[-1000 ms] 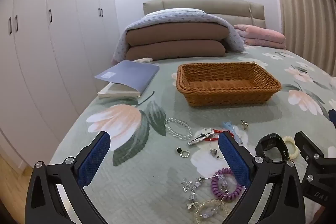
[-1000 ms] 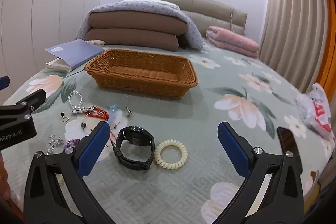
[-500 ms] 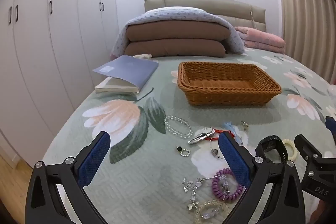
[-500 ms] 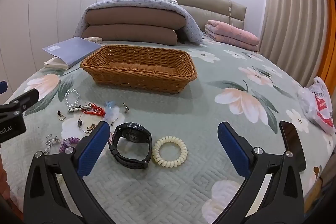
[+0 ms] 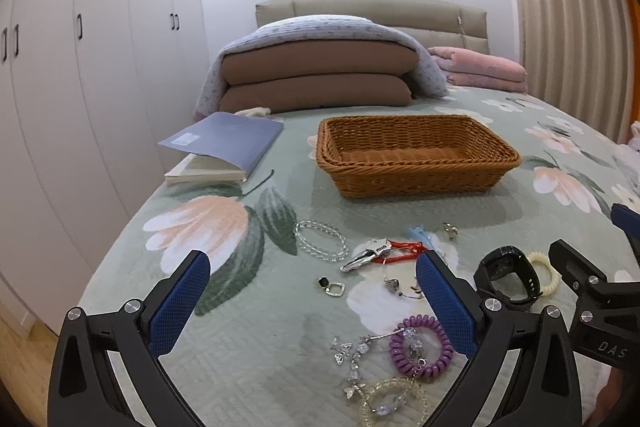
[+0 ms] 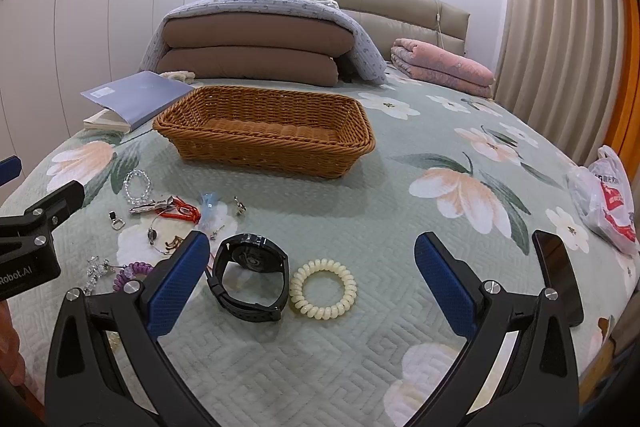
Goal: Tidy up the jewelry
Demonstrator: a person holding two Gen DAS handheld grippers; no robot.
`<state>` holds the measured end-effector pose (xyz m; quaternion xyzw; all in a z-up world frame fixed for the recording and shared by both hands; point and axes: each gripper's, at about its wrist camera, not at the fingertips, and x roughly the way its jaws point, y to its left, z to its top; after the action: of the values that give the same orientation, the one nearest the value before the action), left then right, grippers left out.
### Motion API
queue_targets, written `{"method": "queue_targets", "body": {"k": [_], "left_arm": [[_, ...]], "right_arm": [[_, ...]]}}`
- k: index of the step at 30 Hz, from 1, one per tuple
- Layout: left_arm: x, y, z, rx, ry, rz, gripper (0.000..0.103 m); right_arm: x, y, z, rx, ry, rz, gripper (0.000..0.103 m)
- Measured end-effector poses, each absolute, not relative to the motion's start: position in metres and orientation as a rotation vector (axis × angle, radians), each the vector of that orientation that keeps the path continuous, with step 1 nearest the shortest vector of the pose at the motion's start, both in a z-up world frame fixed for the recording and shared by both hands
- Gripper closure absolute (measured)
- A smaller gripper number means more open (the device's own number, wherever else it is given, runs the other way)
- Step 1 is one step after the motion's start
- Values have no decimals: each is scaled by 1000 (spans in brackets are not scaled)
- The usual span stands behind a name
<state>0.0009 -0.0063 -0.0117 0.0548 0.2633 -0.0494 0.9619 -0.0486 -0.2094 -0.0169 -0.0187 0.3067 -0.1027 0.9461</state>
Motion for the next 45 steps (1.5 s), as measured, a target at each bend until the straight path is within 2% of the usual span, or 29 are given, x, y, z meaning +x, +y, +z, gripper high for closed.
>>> {"method": "queue_targets", "body": {"k": [45], "left_arm": [[13,0,-26,66,600,-133,1]], "right_arm": [[-26,-234,-42,62,748,-188,0]]}}
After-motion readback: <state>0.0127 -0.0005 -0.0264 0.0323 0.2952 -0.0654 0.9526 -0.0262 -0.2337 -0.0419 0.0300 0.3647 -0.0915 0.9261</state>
